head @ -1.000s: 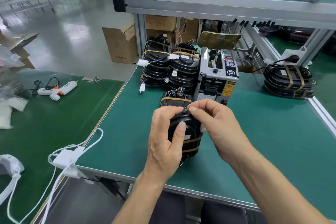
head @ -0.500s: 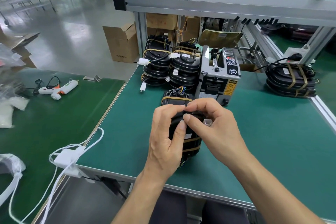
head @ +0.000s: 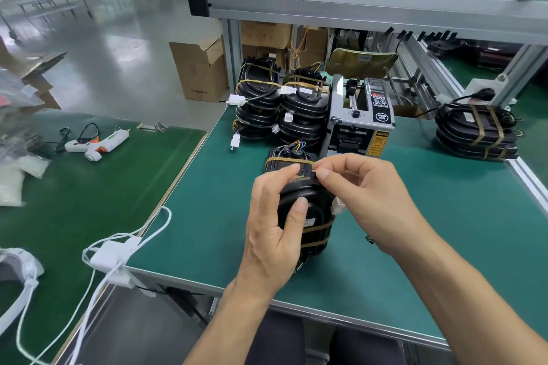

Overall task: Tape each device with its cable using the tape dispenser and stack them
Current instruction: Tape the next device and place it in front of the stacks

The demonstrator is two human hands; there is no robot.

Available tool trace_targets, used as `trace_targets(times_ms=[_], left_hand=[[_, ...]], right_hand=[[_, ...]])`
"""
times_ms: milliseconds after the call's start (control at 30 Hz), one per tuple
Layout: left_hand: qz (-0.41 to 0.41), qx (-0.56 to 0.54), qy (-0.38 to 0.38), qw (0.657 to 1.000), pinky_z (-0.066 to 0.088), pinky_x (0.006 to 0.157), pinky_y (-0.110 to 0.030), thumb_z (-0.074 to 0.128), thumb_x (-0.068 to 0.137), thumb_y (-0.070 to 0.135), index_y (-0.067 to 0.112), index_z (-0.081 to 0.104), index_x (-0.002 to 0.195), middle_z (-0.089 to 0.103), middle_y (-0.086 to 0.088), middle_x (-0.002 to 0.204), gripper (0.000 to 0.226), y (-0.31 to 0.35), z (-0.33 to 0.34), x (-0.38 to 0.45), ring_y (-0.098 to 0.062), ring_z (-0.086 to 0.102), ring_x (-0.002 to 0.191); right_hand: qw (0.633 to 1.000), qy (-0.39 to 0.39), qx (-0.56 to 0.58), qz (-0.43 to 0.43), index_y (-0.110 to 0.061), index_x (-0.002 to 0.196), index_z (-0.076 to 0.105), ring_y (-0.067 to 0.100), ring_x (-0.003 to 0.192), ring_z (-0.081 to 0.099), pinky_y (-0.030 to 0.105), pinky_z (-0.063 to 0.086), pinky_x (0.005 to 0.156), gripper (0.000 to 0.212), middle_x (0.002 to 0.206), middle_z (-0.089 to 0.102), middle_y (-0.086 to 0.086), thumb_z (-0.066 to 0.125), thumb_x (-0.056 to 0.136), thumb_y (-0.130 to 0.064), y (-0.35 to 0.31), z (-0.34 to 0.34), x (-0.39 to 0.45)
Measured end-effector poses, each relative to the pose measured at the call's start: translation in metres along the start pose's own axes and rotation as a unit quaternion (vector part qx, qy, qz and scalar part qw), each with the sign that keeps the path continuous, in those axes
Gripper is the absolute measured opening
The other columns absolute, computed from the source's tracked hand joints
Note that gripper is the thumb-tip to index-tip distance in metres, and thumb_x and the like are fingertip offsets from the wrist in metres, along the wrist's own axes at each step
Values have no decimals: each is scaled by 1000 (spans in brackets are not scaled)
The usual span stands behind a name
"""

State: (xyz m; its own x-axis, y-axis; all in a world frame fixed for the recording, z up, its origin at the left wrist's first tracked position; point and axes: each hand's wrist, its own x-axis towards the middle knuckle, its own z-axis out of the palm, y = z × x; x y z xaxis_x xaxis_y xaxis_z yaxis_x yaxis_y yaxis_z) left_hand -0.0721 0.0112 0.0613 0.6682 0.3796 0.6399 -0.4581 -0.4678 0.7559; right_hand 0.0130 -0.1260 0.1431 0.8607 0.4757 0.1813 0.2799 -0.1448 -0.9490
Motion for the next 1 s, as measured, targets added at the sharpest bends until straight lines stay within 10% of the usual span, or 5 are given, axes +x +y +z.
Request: trace_targets(times_ms=[233,1000], left_hand=[[10,5,2,1000,47,106,-29,55,106,18,21,53,138,58,-6,129,32,1,0,1,-26,60,122],[28,33,-4,999,45,107,-27,55,106,11,10,61,134,57,-12,128,28,0,-1,2,-23,58,125]], right_hand=[[995,-44,-94,-9,-28,81,76,27,83,70,53,61,78,8,97,77,-9,77,87,-33,-12,-4,5],[993,25,-116,-1,-25,77,76,12,90,71,38,59,81,11,89,76,-14,79,87,-23,-11,8,1]])
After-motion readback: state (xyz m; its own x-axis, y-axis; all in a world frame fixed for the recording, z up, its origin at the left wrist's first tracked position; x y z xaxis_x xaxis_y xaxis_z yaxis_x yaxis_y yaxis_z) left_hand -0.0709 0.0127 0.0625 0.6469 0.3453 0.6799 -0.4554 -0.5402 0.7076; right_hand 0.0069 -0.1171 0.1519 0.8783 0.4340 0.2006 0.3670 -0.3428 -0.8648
